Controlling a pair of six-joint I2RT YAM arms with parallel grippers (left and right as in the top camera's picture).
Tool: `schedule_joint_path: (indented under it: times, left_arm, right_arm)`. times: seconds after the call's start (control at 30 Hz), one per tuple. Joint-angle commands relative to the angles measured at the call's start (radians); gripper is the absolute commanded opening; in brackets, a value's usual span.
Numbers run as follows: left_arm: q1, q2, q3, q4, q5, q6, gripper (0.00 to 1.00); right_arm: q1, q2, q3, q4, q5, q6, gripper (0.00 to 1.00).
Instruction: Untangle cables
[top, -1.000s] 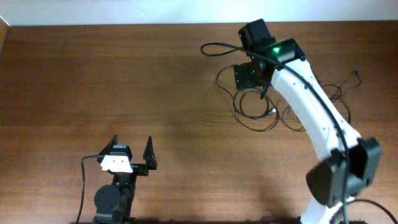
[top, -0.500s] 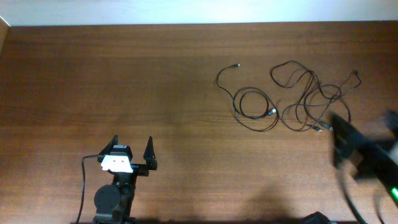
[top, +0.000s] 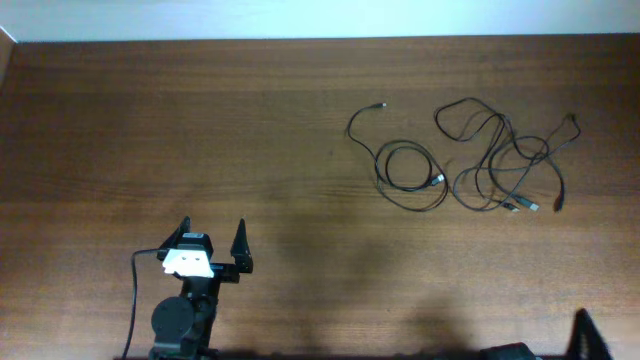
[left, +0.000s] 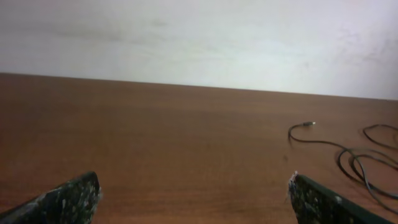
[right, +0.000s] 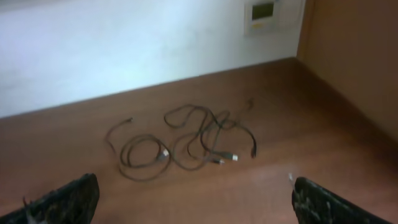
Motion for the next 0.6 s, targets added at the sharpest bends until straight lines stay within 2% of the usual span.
schedule_joint_path:
  times: [0.0,0.1,0.17,0.23,0.43,0.53,0.57]
  left_arm:
    - [-0.003,-0.005,-0.002,-0.007,0.012,0.016,0.99]
    - [-0.003,-0.005,-0.002,-0.008,0.012,0.016,0.99]
    - [-0.003,-0.005,-0.002,-0.008,0.012,0.016,0.98]
    - [-0.003,-0.005,-0.002,-0.007,0.012,0.016,0.99]
    - [-0.003,-0.005,-0.002,-0.007,0.012,0.016,0.99]
    - [-0.003,-0.005,-0.002,-0.007,0.012,0.016,0.99]
    - [-0.003,-0.005,-0.002,-0.007,0.012,0.016,0.99]
  right_arm:
    - [-0.038,-0.111,-0.190,0.100,-0.021,0.008,0.99]
    - [-0.059,-0.209,-0.372,0.296,-0.061,0.007,0.99]
    - [-0.059,-0.275,-0.511,0.500,-0.085,0.006,0.99]
    - [-0.059,-0.282,-0.617,0.698,-0.097,0.003,0.99]
    - [-0.058,-0.282,-1.011,1.451,-0.152,0.003,0.99]
    - [-0.060,-0.282,-1.186,1.718,-0.177,0.003,0.99]
    - [-0.063,-0.282,-1.221,1.743,-0.179,0.003,0.99]
